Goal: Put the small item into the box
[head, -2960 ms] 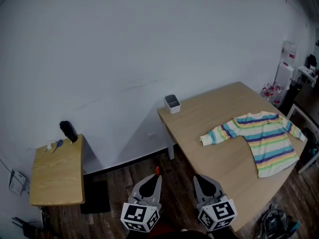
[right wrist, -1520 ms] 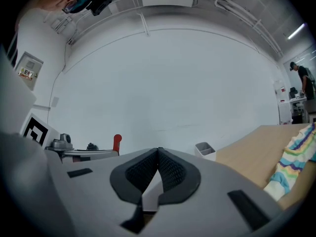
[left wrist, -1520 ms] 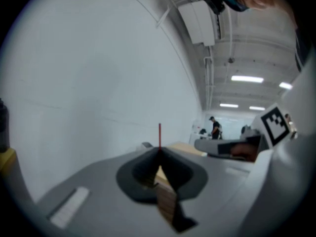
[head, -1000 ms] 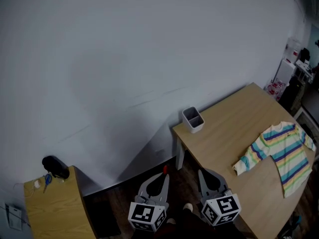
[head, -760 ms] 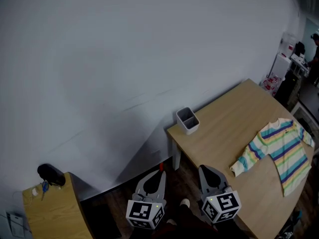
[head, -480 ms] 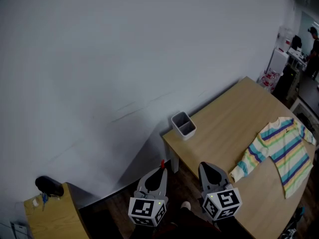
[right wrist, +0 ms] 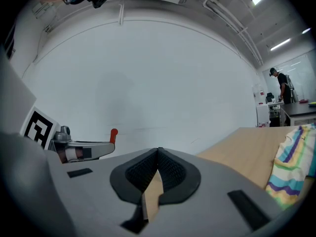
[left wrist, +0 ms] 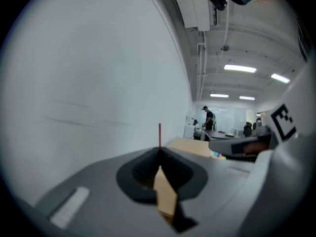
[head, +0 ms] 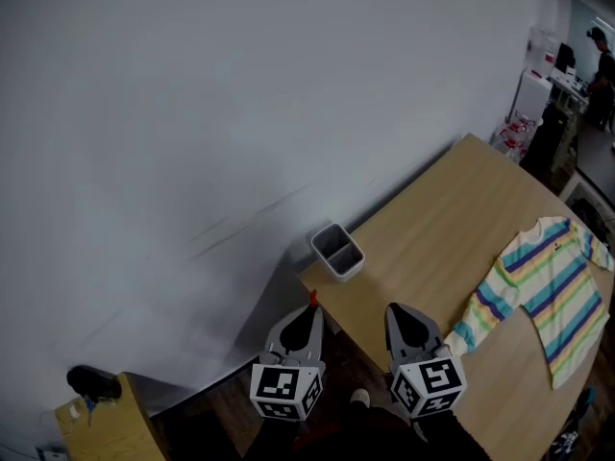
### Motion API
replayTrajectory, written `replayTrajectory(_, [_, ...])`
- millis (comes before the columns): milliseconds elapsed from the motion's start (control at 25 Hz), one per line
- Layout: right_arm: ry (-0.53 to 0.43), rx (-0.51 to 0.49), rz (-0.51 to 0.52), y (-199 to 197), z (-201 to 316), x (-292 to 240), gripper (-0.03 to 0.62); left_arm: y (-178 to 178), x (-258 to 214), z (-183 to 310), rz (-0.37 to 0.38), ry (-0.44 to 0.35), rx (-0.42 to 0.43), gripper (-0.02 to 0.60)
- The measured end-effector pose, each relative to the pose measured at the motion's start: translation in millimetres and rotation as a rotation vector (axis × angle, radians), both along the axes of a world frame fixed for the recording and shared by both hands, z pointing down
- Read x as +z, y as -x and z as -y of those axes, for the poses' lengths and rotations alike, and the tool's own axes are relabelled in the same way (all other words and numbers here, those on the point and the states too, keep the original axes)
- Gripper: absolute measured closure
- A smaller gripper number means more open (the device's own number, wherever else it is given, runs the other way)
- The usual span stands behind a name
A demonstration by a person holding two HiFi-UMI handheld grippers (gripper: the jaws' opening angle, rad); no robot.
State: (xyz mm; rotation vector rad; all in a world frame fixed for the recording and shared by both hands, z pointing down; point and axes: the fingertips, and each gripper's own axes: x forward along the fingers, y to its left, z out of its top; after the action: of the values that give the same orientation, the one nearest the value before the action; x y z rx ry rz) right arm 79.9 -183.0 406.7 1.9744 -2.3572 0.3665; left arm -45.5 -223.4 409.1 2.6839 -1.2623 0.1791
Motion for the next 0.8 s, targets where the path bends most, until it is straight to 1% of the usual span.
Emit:
replayTrajectory(200, [-0.013, 0.019, 0.012, -18.0, 12.7, -2.2, 0.586, -20.8, -3.3, 19.5, 0.035, -0.018, 0.014, 0.569])
replayTrajectory(440, [-0.019, 0.047, 0.016, -30.2, 23.4, -4.0, 0.586, -39.9, -3.9, 44.9, 0.060, -0.036, 0.052, 0.569])
replayTrajectory(800, [0.017, 0.128, 0.001, -36.3, 51.0, 5.0, 0.586, -59.1, 22.0, 93.6, 0.092, 0.006, 0.147, 0.569])
